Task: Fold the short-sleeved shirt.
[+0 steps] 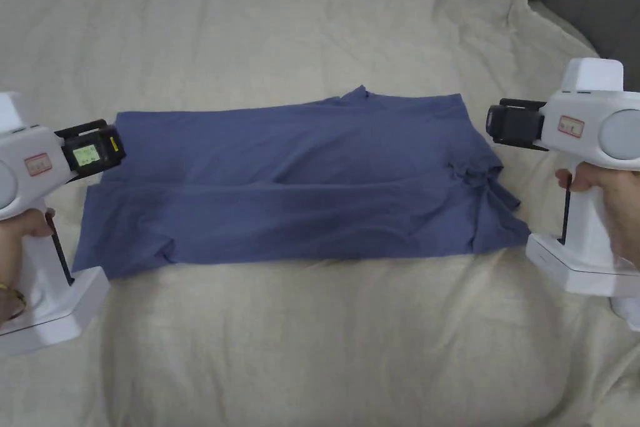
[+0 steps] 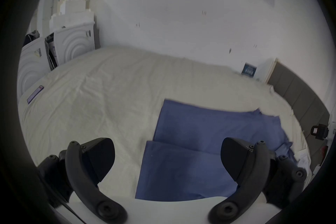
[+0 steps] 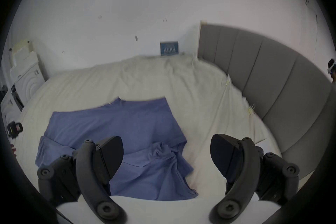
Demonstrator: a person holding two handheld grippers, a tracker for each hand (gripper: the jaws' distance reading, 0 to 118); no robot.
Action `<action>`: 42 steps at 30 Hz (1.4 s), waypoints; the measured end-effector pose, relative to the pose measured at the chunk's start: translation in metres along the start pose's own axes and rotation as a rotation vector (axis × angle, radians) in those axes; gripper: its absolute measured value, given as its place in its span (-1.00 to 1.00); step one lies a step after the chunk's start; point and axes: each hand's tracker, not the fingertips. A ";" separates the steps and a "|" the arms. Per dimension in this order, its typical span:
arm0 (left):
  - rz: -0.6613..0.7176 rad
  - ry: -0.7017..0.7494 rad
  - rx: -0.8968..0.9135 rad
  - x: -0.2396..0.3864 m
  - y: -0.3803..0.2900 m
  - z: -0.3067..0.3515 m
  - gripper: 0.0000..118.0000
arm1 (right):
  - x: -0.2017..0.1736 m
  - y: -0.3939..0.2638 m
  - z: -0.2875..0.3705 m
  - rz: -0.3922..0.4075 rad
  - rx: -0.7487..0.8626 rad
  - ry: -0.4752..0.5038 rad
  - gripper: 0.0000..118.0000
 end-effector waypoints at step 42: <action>-0.246 -0.095 0.259 0.046 -0.100 0.139 -1.00 | -0.030 -0.111 0.142 -0.007 0.276 0.051 -1.00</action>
